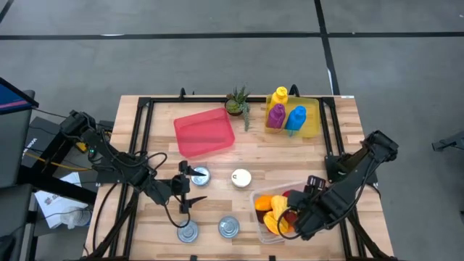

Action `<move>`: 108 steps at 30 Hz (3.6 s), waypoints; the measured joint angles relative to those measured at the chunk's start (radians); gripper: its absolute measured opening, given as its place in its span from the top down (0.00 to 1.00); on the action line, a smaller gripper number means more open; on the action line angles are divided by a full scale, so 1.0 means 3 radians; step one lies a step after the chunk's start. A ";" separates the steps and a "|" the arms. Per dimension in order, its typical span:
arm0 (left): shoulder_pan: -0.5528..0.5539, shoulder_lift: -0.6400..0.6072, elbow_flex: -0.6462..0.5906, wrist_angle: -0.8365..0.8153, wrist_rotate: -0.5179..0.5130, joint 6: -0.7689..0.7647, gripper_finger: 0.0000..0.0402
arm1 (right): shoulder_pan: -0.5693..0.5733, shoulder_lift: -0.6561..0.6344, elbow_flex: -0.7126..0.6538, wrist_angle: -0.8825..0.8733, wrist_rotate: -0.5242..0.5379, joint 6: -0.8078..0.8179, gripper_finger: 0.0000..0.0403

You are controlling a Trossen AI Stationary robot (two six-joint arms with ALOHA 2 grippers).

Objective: Pick & Place Food Item
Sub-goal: Put the green apple into the transparent bin, then put the blue tuna can into the red bin

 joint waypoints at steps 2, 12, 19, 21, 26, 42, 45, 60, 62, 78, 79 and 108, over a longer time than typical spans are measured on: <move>0.0000 0.0000 0.0000 -0.0021 0.0001 -0.0006 0.09 | 0.0000 0.0000 -0.0104 -0.0006 -0.0036 0.0002 0.45; 0.0000 0.0000 0.0000 -0.0023 0.0001 -0.0030 0.09 | -0.0024 0.0000 -0.0284 -0.0013 -0.0101 0.0138 0.28; 0.0000 0.0000 0.0000 -0.0023 0.0001 -0.0030 0.09 | -0.0080 0.0000 -0.0282 -0.0017 -0.0102 0.0146 0.15; 0.0000 0.0000 0.0000 -0.0023 0.0001 -0.0029 0.09 | -0.0105 0.0000 -0.0256 -0.0061 -0.0102 0.0179 0.14; 0.0000 0.0000 0.0000 -0.0023 0.0001 -0.0030 0.09 | -0.0153 0.0000 -0.0079 -0.0137 -0.0010 0.0216 0.14; 0.0000 0.0000 0.0000 -0.0031 -0.0093 -0.0068 0.09 | 0.0170 -0.0002 0.0252 0.0650 0.2364 -0.0619 0.19; 0.0000 0.0000 0.0000 -0.0035 -0.0120 -0.0084 0.09 | 0.0233 0.0000 0.0105 0.1111 0.2832 -0.0921 0.19; 0.0028 0.0000 0.0000 -0.0037 -0.0121 -0.0179 0.09 | 0.0043 0.0003 -0.1541 0.5550 0.3262 -0.3343 0.19; 0.0040 0.0000 0.0000 -0.0037 -0.0121 -0.0179 0.09 | -0.0071 0.0004 -0.1620 0.5944 0.2715 -0.3626 0.19; 0.0043 0.0000 0.0001 -0.0488 -0.0124 -0.0541 0.09 | -0.0996 -0.0001 -0.1933 0.8032 0.0345 -0.4550 0.19; 0.0043 0.0000 0.0001 -0.0488 -0.0124 -0.0550 0.09 | -0.1054 0.0000 -0.2012 0.8237 0.0269 -0.4588 0.19; 0.0854 0.0543 0.0176 -0.1668 0.1086 -0.0692 0.16 | -0.1401 -0.2317 -0.3924 0.7914 0.0870 -0.4875 0.19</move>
